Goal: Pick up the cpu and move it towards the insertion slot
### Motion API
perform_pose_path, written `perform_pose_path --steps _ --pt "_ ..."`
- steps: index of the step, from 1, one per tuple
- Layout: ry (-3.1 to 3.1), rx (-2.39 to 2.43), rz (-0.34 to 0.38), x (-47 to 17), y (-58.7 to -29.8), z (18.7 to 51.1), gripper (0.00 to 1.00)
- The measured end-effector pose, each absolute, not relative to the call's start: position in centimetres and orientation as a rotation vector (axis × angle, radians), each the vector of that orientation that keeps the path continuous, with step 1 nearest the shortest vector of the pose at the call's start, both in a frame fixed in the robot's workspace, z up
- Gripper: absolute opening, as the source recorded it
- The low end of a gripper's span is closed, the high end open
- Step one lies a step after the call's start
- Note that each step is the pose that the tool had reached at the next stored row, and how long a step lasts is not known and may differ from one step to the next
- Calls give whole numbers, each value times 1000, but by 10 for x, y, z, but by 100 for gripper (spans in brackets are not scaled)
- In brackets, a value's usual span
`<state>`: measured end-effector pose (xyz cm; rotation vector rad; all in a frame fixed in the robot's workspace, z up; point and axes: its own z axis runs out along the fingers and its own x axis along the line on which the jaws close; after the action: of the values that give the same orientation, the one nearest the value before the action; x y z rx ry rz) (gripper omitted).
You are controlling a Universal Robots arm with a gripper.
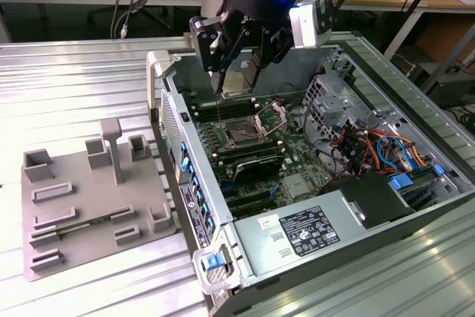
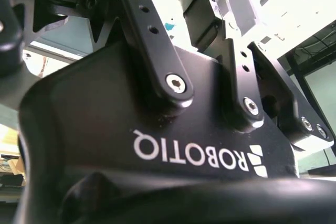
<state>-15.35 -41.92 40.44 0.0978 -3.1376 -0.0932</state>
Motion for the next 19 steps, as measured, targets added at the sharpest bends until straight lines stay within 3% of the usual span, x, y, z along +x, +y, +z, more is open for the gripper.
perform_pose_path --steps 19 --pt "-3138 98 -93 -137 -419 404 55"
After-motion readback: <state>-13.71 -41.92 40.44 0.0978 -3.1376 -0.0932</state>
